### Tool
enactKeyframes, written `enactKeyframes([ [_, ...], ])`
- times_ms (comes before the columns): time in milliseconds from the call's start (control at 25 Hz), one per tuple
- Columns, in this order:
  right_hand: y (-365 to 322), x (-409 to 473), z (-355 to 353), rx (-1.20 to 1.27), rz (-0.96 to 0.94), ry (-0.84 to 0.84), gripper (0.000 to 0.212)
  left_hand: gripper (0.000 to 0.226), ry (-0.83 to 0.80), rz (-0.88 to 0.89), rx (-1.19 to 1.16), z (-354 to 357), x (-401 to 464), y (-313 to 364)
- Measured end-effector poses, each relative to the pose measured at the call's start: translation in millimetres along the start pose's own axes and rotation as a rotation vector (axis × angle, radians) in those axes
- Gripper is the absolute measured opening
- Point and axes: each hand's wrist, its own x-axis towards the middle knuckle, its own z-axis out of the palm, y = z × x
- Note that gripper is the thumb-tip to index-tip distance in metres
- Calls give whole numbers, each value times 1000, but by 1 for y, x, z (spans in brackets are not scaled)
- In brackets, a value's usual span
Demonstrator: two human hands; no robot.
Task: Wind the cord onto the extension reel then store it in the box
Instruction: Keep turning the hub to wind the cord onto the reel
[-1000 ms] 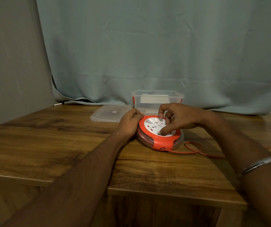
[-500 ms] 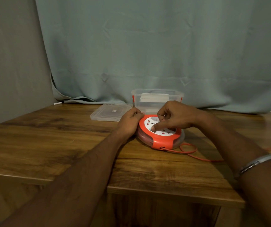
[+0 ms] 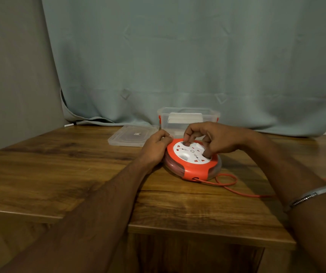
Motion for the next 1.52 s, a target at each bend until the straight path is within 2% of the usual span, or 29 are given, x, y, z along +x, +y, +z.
enactKeyframes([
  [240,4,0,0,91,35,24,82,21,-4,-16,-12,0,1,-2],
  [440,3,-2,5,22,85,72,82,22,33,-55,-35,0,3,-3],
  [800,-8,2,11,-126,56,162,35,21,33,-39,-18,1,5,-5],
  [880,-10,2,14,-143,55,176,33,20,32,-33,-43,0,6,-6],
  [1000,-12,4,17,-163,63,210,45,20,25,-34,-48,1,6,-6],
  [1320,-12,10,22,-197,63,253,53,23,17,-31,-17,0,4,-4],
  [1400,-12,7,18,-150,21,237,44,23,23,-27,-17,0,3,-3],
  [1480,-11,3,12,-69,-41,217,19,22,22,-20,-10,0,1,-2],
  [1520,-10,2,8,-41,-67,196,21,21,18,-16,-6,-1,1,-1],
])
